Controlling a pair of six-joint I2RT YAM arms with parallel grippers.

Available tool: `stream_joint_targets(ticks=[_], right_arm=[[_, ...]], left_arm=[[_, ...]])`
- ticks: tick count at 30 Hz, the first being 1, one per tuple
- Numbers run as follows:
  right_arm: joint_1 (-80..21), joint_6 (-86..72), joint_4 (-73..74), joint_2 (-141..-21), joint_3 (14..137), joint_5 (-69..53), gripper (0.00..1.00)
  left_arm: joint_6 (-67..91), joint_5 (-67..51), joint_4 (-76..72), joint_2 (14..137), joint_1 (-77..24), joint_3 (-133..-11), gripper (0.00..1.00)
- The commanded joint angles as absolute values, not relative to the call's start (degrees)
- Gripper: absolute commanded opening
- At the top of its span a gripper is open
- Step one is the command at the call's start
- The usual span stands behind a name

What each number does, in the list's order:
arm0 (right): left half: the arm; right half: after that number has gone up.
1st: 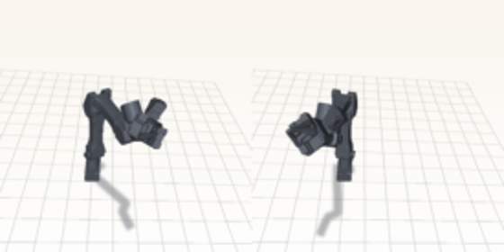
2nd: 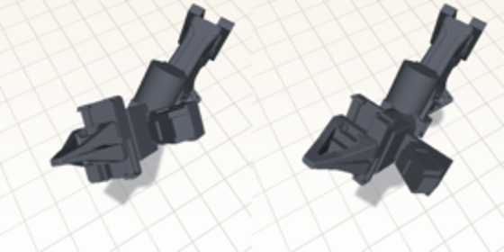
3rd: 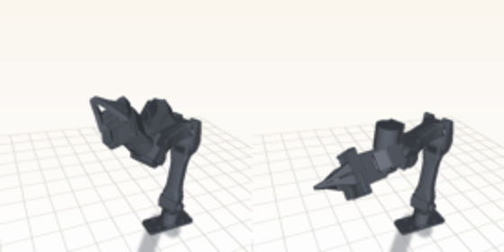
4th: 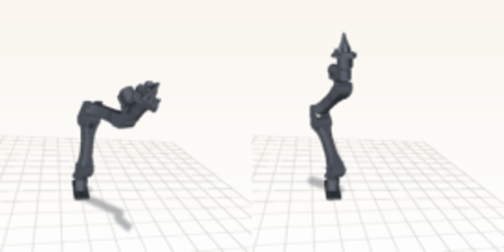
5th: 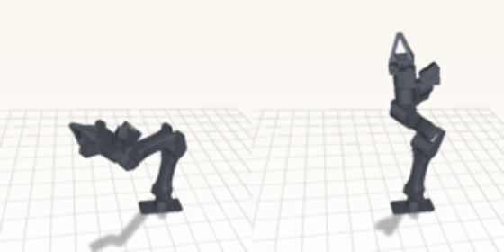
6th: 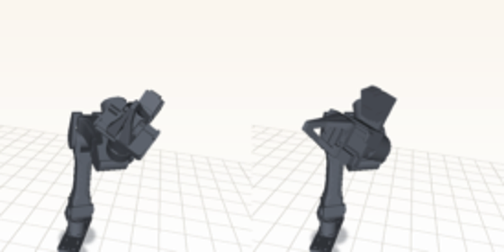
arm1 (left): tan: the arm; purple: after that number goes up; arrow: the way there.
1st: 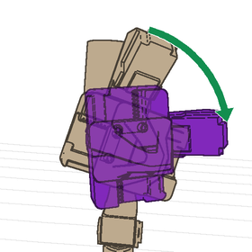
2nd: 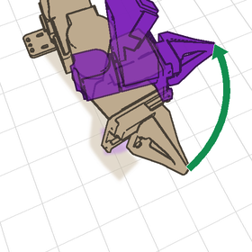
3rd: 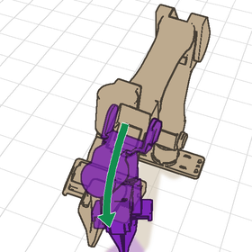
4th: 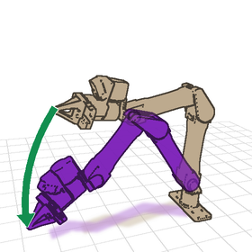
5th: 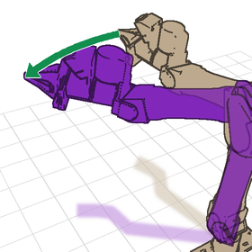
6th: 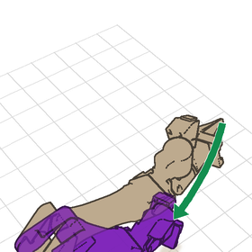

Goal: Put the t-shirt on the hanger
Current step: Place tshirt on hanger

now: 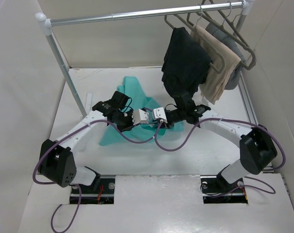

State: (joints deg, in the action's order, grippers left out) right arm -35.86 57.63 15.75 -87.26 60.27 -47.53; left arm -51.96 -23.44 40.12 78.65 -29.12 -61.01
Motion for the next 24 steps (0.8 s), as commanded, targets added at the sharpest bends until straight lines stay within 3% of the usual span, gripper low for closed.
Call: stream_joint_targets(ticks=[1, 3, 5, 7, 9, 15, 19, 24], right_arm=[[-36.91, 56.25, 11.17, -87.98, 63.46, -45.89, 0.42], [-36.91, 55.72, 10.37, -89.20, 63.46, -45.01, 0.42], [-36.91, 55.11, 9.76, -89.99, 62.93, -43.43, 0.34], [-36.91, 54.58, 9.76, -90.79, 62.93, -42.63, 0.11], [-36.91, 53.27, 9.76, -90.79, 62.93, -41.93, 0.00], [-29.01, 52.55, 13.52, -82.89, 58.62, -41.14, 0.00], [-27.69, 55.02, 20.29, -78.23, 58.01, -39.38, 0.00], [-30.48, 51.25, 19.78, -76.99, 61.07, -39.99, 0.00]], left_arm=[[-51.50, -26.80, 39.73, 76.82, -29.00, -63.63, 0.00], [-50.98, -26.81, 39.73, 76.29, -29.00, -63.63, 0.00], [-50.98, -27.33, 39.73, 76.29, -29.00, -63.63, 0.00], [-50.45, -27.33, 39.73, 76.29, -29.00, -63.63, 0.00], [-49.92, -26.72, 39.73, 76.29, -29.00, -63.11, 0.00], [-51.41, -23.99, 39.73, 75.15, -21.91, -63.11, 0.18], [-52.73, -23.74, 40.34, 75.15, -18.54, -65.47, 0.22], [-49.32, -26.46, 37.54, 75.67, -18.54, -69.07, 0.42]])
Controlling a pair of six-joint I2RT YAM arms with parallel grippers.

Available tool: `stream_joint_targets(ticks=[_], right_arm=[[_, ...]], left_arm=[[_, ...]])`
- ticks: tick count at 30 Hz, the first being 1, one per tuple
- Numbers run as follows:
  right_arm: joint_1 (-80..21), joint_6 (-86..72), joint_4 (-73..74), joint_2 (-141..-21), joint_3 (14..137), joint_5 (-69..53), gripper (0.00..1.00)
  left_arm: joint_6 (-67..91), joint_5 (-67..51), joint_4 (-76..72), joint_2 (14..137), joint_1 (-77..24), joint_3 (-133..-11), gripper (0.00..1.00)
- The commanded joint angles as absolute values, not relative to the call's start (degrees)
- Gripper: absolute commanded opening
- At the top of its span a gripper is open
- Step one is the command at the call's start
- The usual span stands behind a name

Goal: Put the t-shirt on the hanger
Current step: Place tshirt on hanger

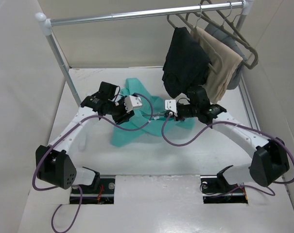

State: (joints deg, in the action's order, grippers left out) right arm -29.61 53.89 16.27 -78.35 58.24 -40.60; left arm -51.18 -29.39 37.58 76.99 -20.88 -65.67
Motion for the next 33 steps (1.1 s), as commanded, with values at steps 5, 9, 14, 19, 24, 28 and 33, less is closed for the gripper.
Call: stream_joint_targets(ticks=[5, 9, 14, 19, 24, 28, 33], right_arm=[[-31.03, 44.75, 19.78, -76.99, 65.30, -38.07, 0.00], [-31.03, 38.07, 18.73, -77.70, 68.64, -35.61, 0.00], [-34.79, 27.80, 14.16, -82.25, 74.25, -26.91, 0.00], [-38.49, 14.17, 1.90, -88.75, 79.18, -17.17, 0.00], [-42.00, 3.10, -5.87, -94.11, 85.95, -1.17, 0.00], [-42.71, -10.95, -20.97, -96.59, 85.18, 12.02, 0.00], [-46.13, -11.69, -26.72, -98.96, 89.20, 9.41, 0.00]], left_arm=[[-38.69, -21.28, 32.79, 76.29, -17.85, -74.34, 0.56], [-32.00, -19.17, 26.91, 71.38, -15.12, -75.76, 1.00], [-21.20, -7.67, 13.57, 59.63, -15.12, -68.58, 1.00], [-18.46, -8.42, 13.70, 50.73, -15.12, -65.65, 1.00], [-18.36, -15.19, 21.16, 48.69, -15.12, -67.15, 1.00], [-18.37, -18.02, 30.91, 50.27, -15.12, -68.20, 0.95], [-23.12, -20.21, 33.93, 50.46, -15.81, -63.65, 0.91]])
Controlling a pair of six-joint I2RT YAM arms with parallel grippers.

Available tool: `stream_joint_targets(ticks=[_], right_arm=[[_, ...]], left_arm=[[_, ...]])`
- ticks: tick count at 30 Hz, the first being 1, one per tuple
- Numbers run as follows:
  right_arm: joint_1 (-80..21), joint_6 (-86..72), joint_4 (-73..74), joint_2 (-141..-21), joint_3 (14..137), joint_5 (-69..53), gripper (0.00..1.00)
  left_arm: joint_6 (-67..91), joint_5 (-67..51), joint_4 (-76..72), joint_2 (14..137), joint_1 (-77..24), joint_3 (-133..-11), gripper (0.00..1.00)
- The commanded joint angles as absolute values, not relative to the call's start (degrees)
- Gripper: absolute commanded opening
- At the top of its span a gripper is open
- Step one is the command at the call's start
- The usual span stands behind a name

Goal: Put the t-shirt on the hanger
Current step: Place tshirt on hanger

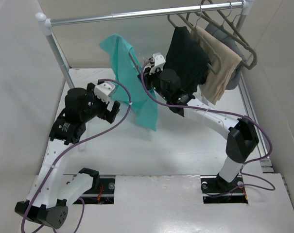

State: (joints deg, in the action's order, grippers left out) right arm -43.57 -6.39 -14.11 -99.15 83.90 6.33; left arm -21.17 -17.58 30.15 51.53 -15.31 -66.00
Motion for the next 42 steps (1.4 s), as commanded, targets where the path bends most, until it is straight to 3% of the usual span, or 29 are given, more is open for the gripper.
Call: stream_joint_targets(ticks=[1, 4, 9, 20, 21, 24, 26, 31, 36, 38, 41, 42], right_arm=[[-46.75, -13.26, -26.72, -99.83, 89.21, 9.40, 0.00], [-48.07, -20.46, -26.72, -101.86, 89.21, 11.24, 0.00], [-49.39, -22.41, -26.72, -104.41, 93.77, 14.41, 0.00], [-51.24, -26.45, -27.33, -105.74, 94.23, 16.61, 0.00], [-51.24, -27.24, -28.03, -105.73, 94.22, 16.61, 0.00], [-51.24, -27.77, -28.04, -105.21, 92.90, 16.61, 0.00], [-51.24, -27.77, -28.04, -104.68, 91.24, 18.72, 0.00], [-50.19, -27.77, -28.04, -105.29, 91.23, 19.25, 0.00], [-50.19, -27.77, -28.04, -106.52, 92.90, 20.82, 0.00], [-50.19, -27.77, -28.04, -107.05, 93.43, 20.83, 0.00], [-50.19, -27.77, -27.42, -107.67, 94.04, 20.83, 0.00], [-50.19, -27.77, -27.42, -107.67, 94.04, 20.83, 0.00]], left_arm=[[-23.12, -21.52, 33.32, 50.45, -15.82, -62.15, 0.91], [-23.99, -25.83, 30.59, 50.45, -16.44, -56.53, 1.00], [-21.63, -26.90, 20.96, 52.37, -20.12, -50.38, 1.00], [-11.26, -8.89, -1.55, 61.08, -26.37, -41.15, 0.98], [-11.25, -7.05, -2.54, 61.87, -26.37, -40.52, 0.93], [-11.87, -9.13, -2.21, 61.87, -26.37, -39.99, 0.30], [-12.82, -9.66, 1.12, 60.83, -26.37, -40.51, 0.00], [-23.27, -11.77, 10.88, 53.89, -26.98, -37.71, 0.00], [-43.56, -17.40, 22.92, 45.10, -26.98, -35.95, 0.00], [-50.78, -17.40, 26.62, 41.58, -26.98, -35.95, 0.14], [-58.07, -18.98, 30.39, 38.77, -26.98, -35.42, 0.13], [-58.70, -19.77, 30.41, 38.76, -26.98, -35.42, 0.07]])
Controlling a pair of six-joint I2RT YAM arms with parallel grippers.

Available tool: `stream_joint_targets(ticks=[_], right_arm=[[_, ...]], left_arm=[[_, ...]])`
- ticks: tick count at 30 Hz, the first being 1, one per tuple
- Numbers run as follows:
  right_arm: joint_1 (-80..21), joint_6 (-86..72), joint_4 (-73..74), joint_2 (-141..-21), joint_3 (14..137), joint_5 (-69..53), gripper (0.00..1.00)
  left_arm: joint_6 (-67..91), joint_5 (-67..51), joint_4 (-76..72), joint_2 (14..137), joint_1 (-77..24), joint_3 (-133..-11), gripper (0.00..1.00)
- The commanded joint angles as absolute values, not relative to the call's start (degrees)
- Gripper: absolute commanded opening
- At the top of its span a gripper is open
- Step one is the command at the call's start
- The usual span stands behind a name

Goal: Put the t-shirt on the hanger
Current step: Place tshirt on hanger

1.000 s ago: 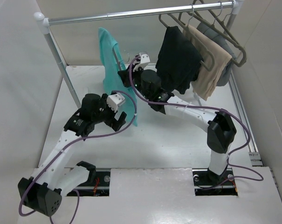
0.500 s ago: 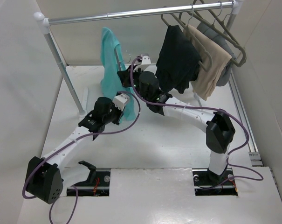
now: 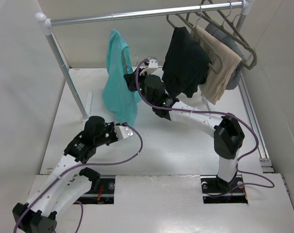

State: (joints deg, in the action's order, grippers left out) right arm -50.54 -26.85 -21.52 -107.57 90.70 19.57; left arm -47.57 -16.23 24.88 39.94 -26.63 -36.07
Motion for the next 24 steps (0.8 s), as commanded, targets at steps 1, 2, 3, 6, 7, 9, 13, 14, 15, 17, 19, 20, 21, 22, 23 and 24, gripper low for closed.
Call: stream_joint_targets(ticks=[1, 2, 3, 6, 7, 9, 13, 14, 15, 17, 19, 20, 21, 22, 23, 24], right_arm=[[-50.19, -27.77, -27.42, -107.67, 94.04, 20.83, 0.00], [-50.19, -27.77, -27.42, -107.67, 93.52, 20.83, 0.00], [-50.19, -27.77, -26.90, -107.67, 93.52, 20.83, 0.00], [-50.19, -27.77, -26.89, -107.67, 92.90, 20.83, 0.00], [-50.19, -27.77, -26.89, -107.67, 92.90, 20.83, 0.00], [-50.19, -27.77, -26.37, -107.67, 92.90, 20.83, 0.00], [-51.24, -27.77, -24.09, -107.67, 94.91, 20.83, 0.00], [-51.76, -28.30, -23.56, -108.19, 94.92, 21.35, 0.00], [-51.77, -28.30, -22.95, -108.19, 95.62, 21.36, 0.00], [-52.82, -29.79, -22.33, -108.81, 96.23, 21.36, 0.00], [-52.82, -30.32, -22.32, -109.33, 96.24, 21.36, 0.00], [-53.34, -30.32, -22.32, -109.34, 96.24, 21.36, 0.00], [-53.35, -31.11, -21.54, -109.34, 96.24, 21.36, 0.00], [-53.35, -31.11, -21.53, -109.34, 96.24, 21.36, 0.00], [-53.35, -31.11, -21.53, -108.81, 95.63, 21.36, 0.00], [-53.35, -31.11, -21.53, -108.81, 95.63, 21.36, 0.00]], left_arm=[[-59.41, -20.65, 31.45, 38.06, -26.98, -35.42, 0.07], [-60.11, -21.52, 32.86, 38.06, -26.98, -35.42, 0.10], [-60.12, -23.36, 33.48, 38.06, -26.98, -35.42, 0.18], [-58.56, -25.22, 31.75, 39.37, -26.98, -36.82, 0.72], [-54.10, -23.66, 28.25, 40.16, -26.98, -37.70, 0.79], [-36.18, -18.92, 16.51, 42.17, -26.98, -40.06, 0.89], [-14.36, -7.40, 9.41, 46.93, -26.98, -48.65, 1.00], [-12.24, -6.77, 8.71, 47.46, -26.98, -50.26, 1.00], [-10.82, -6.77, 8.18, 47.46, -26.98, -51.40, 1.00], [-10.11, -6.77, 6.77, 48.69, -27.50, -52.90, 1.00], [-10.81, -5.11, 6.77, 51.05, -27.51, -52.91, 1.00], [-11.94, -4.23, 8.07, 52.11, -28.03, -54.22, 1.00], [-12.65, -3.70, 8.69, 52.99, -28.04, -54.23, 1.00], [-13.35, -3.69, 8.70, 53.52, -28.04, -54.23, 1.00], [-13.88, -2.73, 8.70, 54.40, -28.04, -54.23, 1.00], [-14.67, -1.59, 8.70, 54.40, -28.56, -54.23, 1.00]])
